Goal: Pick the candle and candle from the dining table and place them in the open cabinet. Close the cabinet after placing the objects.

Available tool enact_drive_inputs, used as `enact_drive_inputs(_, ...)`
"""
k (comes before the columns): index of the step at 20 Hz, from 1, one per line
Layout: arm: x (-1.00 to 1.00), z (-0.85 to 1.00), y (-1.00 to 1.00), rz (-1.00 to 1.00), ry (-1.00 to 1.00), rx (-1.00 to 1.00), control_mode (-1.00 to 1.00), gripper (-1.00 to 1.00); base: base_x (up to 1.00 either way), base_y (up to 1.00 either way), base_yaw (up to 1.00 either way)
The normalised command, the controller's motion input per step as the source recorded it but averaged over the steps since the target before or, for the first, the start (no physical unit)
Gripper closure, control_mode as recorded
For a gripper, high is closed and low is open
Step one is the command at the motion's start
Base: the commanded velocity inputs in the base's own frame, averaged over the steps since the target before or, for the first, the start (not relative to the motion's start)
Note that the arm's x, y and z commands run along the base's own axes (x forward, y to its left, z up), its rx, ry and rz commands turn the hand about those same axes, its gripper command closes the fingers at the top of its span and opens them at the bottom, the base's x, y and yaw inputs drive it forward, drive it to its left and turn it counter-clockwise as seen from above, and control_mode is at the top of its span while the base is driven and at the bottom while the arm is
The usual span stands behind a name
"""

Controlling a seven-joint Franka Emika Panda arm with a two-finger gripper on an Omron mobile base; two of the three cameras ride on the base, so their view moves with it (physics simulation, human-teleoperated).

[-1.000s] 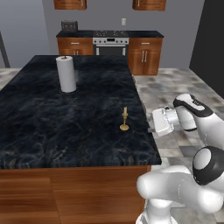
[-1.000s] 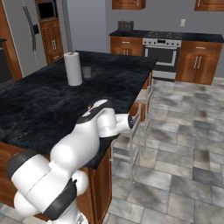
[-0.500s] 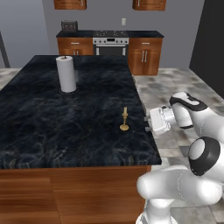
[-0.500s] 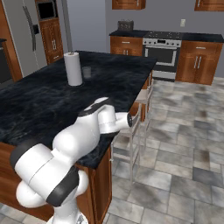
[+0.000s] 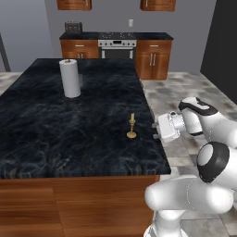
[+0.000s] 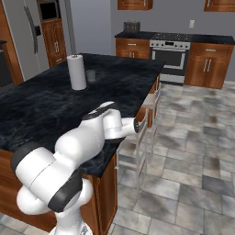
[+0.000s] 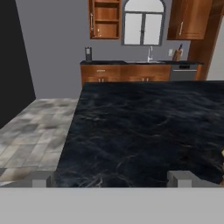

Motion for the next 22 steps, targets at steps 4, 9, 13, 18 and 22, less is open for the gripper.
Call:
enact_drive_inputs(4, 0.08, -0.04, 0.05, 0.0, 0.0, 0.0, -1.0, -1.0, 0.0, 0.0, 0.0)
enact_drive_inputs(9, 0.13, -0.03, 0.09, 0.0, 0.0, 0.0, -1.0, -1.0, 0.0, 0.0, 0.0)
enact_drive_inputs(13, 0.1, -0.03, 0.08, 0.0, 0.0, 0.0, -1.0, -1.0, 0.0, 0.0, 0.0)
enact_drive_inputs(18, 0.13, -0.04, 0.08, 0.0, 0.0, 0.0, -1.0, -1.0, 0.0, 0.0, 0.0)
enact_drive_inputs(22, 0.14, -0.04, 0.06, 0.0, 0.0, 0.0, -1.0, -1.0, 0.0, 0.0, 0.0)
